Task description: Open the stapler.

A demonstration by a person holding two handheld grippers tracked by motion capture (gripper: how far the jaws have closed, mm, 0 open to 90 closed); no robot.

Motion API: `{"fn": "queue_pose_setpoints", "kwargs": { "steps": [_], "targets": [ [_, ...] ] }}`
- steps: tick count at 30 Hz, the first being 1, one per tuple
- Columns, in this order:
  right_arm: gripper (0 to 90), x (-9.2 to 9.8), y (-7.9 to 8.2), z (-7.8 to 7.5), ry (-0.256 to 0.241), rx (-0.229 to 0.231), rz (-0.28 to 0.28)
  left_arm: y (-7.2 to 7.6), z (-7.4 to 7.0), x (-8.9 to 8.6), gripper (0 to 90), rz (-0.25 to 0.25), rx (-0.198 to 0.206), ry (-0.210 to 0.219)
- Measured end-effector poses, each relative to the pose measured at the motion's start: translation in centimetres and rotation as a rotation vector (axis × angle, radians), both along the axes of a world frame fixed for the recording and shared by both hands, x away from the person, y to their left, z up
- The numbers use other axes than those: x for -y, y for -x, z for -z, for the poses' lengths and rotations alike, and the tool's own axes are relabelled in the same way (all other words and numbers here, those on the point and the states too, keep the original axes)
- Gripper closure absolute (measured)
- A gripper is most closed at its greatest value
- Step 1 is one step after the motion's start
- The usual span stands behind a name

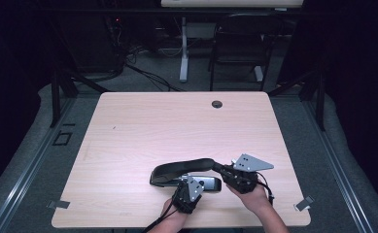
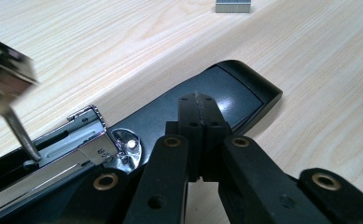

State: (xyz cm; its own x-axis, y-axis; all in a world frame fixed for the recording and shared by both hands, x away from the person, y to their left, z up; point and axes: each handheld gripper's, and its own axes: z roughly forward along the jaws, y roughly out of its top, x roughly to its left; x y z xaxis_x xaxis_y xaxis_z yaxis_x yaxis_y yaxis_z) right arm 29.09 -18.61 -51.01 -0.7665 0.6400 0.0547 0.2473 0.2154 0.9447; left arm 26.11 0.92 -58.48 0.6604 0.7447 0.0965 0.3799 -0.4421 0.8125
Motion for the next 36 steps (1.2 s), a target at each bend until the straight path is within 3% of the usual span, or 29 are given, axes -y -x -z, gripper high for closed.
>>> {"fn": "queue_pose_setpoints", "kwargs": {
  "steps": [11, 27, 36],
  "targets": [
    [90.0, -1.3, -1.1, -2.3, -0.033, 0.024, -0.098, 0.0, 0.0, 0.0, 90.0, 0.0, -0.002, 0.002],
    [90.0, -4.2, -3.2, -5.4, -0.018, 0.045, -0.245, -0.1, 0.0, 0.0, 90.0, 0.008, 0.001, -0.005],
    [90.0, -6.1, -3.8, -6.8, -0.006, 0.056, -0.284, 0.0, 0.0, 0.0, 90.0, 0.005, 0.003, 0.001]
  ]
}}
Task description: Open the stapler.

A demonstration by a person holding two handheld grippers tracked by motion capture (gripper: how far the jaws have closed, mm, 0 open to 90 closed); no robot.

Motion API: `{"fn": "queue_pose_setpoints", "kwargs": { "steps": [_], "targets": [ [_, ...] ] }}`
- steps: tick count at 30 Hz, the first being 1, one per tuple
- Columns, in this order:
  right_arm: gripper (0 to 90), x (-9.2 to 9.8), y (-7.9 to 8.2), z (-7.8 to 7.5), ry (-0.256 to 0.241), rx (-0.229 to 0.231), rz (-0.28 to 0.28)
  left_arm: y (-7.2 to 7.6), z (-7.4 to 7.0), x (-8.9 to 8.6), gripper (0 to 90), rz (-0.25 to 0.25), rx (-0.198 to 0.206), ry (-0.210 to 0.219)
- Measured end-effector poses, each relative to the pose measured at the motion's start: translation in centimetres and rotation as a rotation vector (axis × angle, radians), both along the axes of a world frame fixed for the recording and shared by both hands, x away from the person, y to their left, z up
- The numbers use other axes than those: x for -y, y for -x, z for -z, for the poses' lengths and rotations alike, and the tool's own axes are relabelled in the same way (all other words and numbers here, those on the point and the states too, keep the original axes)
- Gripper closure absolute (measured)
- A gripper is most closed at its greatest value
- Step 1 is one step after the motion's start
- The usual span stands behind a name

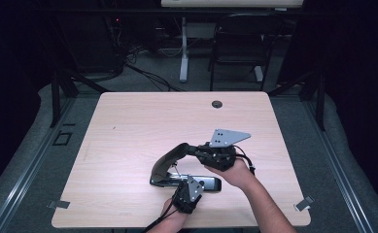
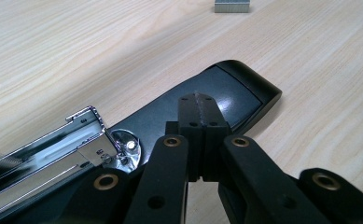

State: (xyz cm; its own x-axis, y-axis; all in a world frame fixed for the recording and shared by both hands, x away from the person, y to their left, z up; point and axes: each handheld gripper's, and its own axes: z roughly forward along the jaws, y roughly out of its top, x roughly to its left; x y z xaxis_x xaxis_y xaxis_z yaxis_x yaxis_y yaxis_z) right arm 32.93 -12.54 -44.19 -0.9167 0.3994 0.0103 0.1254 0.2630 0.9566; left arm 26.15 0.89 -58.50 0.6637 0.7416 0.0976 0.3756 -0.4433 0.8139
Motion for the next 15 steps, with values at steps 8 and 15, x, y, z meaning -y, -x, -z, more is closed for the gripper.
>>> {"fn": "queue_pose_setpoints", "kwargs": {
  "steps": [8, 15],
  "targets": [
    [90.0, -2.4, -0.6, -1.5, 0.025, -0.003, -0.025, -0.1, 0.0, 0.0, 90.0, 0.004, 0.003, -0.006],
    [90.0, -5.0, -1.5, -2.6, 0.042, -0.014, -0.057, -0.1, 0.0, -0.1, 90.0, 0.003, 0.001, -0.005]
  ]
}}
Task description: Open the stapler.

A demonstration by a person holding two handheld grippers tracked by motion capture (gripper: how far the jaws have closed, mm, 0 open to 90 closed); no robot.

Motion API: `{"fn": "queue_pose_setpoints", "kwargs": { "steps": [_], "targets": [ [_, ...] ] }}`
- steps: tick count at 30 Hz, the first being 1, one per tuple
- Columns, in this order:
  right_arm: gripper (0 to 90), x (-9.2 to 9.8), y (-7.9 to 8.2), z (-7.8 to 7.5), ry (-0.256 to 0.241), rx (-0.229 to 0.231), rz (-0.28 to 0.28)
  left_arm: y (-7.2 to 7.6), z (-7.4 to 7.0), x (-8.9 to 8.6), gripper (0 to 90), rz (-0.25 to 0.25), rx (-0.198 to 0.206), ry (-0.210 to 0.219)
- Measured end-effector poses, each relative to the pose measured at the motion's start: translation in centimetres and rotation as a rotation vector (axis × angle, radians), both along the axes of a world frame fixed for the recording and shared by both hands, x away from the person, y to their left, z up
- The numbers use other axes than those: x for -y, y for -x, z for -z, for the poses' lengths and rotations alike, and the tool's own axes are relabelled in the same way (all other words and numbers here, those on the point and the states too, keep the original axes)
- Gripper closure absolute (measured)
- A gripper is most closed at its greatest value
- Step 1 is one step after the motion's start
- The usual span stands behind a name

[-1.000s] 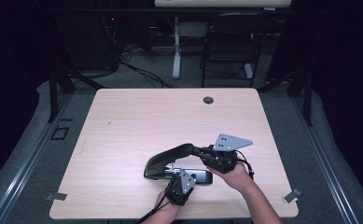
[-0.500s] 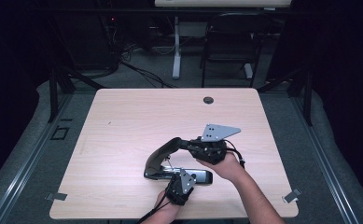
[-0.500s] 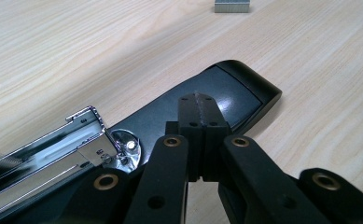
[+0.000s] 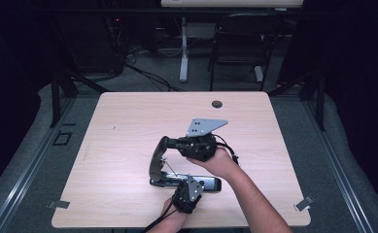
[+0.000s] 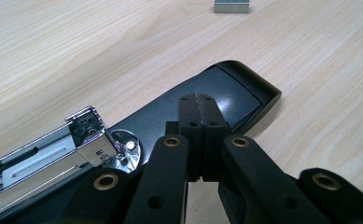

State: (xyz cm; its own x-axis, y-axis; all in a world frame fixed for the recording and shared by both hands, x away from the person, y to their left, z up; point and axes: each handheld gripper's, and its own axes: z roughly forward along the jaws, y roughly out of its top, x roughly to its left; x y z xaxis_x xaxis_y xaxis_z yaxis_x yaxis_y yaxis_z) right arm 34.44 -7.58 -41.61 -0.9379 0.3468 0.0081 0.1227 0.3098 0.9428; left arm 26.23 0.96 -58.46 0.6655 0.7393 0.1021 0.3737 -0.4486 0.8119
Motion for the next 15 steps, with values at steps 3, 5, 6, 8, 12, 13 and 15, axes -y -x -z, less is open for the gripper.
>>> {"fn": "queue_pose_setpoints", "kwargs": {
  "steps": [3, 5, 6, 8, 12, 13, 15],
  "targets": [
    [90.0, -0.9, -0.3, -0.4, 0.012, -0.003, -0.02, 0.0, 0.0, 0.0, 90.0, 0.003, -0.007, 0.0],
    [90.0, -1.6, -0.6, -0.6, 0.024, -0.003, -0.035, 0.0, -0.1, -0.1, 90.0, 0.008, -0.017, -0.004],
    [90.0, -1.9, -0.7, -0.7, 0.027, -0.003, -0.04, 0.0, -0.1, -0.1, 90.0, 0.008, -0.018, -0.003],
    [90.0, -2.4, -1.0, -0.8, 0.03, -0.007, -0.055, 0.0, -0.1, -0.1, 90.0, 0.008, -0.019, -0.002],
    [90.0, -2.7, -1.5, -1.3, 0.113, -0.019, -0.07, 0.0, -0.1, -0.1, 90.0, 0.01, -0.024, 0.002],
    [90.0, -3.0, -1.6, -1.2, 0.084, -0.021, -0.076, 0.0, -0.1, -0.1, 90.0, 0.011, -0.026, 0.005],
    [90.0, -3.6, -1.8, -1.1, 0.055, -0.024, -0.088, 0.0, -0.1, -0.1, 90.0, 0.012, -0.026, 0.006]
  ]
}}
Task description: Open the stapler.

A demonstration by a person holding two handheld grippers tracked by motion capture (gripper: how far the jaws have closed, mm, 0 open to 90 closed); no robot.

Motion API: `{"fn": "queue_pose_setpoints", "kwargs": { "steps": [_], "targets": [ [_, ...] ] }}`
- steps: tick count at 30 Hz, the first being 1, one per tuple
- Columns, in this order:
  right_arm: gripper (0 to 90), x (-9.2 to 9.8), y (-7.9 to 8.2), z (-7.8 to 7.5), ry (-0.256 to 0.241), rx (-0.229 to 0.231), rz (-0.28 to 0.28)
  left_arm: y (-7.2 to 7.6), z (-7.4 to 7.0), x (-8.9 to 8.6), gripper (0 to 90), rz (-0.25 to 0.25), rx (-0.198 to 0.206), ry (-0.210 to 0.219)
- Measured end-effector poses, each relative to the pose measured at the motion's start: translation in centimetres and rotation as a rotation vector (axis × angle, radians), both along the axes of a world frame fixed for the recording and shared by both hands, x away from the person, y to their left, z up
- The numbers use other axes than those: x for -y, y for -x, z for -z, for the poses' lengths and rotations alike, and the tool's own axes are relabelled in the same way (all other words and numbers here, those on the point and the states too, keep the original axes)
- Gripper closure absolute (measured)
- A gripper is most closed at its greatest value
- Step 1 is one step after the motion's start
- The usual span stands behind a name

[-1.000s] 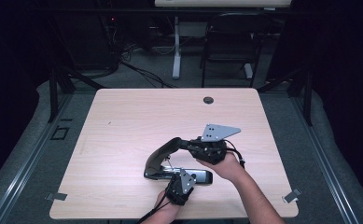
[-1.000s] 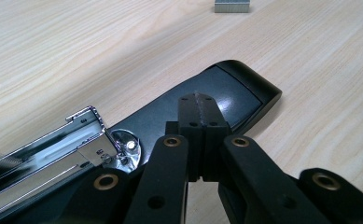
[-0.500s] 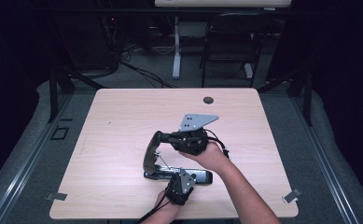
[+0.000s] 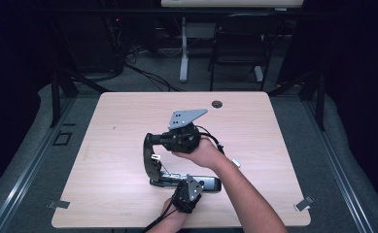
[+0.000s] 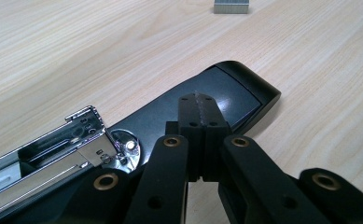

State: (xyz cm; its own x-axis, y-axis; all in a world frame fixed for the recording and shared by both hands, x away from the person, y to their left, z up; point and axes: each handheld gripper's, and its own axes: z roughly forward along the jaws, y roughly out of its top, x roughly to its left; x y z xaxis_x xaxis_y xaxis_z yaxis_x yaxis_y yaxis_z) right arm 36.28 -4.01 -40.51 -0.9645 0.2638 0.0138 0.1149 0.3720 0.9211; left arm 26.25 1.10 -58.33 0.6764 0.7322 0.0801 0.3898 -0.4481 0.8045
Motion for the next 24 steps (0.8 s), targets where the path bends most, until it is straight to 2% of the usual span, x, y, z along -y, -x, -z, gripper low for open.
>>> {"fn": "queue_pose_setpoints", "kwargs": {
  "steps": [2, 3, 7, 9, 16, 18, 21, 22, 24],
  "targets": [
    [90.0, -0.6, -0.2, 0.0, -0.018, -0.003, -0.021, 0.0, 0.0, 0.0, 90.0, -0.002, 0.003, 0.001],
    [90.0, -1.3, -0.3, -0.1, -0.008, -0.006, -0.031, 0.0, 0.0, 0.0, 90.0, -0.004, 0.004, 0.002],
    [90.0, -2.3, -0.6, -0.3, 0.01, -0.008, -0.04, 0.0, 0.0, 0.0, 90.0, -0.002, 0.014, -0.009],
    [90.0, -3.0, -0.7, -0.4, 0.021, -0.011, -0.049, -0.1, 0.0, 0.0, 90.0, -0.005, 0.004, 0.006],
    [90.0, -5.5, -1.3, -0.3, 0.048, -0.013, -0.073, -0.1, 0.0, -0.1, 90.0, -0.002, -0.003, 0.012],
    [90.0, -6.2, -1.5, -0.2, 0.058, -0.014, -0.079, -0.1, 0.1, 0.0, 90.0, -0.012, 0.009, 0.012],
    [90.0, -7.3, -1.6, -0.2, 0.063, -0.011, -0.09, -0.1, 0.1, -0.1, 90.0, -0.011, 0.005, 0.02],
    [90.0, -7.8, -1.7, -0.3, 0.069, -0.012, -0.098, -0.1, 0.0, -0.2, 90.0, -0.002, -0.012, 0.014],
    [90.0, -8.6, -1.7, -0.3, 0.093, -0.007, -0.104, -0.1, 0.0, -0.2, 90.0, -0.001, -0.012, 0.014]
  ]
}}
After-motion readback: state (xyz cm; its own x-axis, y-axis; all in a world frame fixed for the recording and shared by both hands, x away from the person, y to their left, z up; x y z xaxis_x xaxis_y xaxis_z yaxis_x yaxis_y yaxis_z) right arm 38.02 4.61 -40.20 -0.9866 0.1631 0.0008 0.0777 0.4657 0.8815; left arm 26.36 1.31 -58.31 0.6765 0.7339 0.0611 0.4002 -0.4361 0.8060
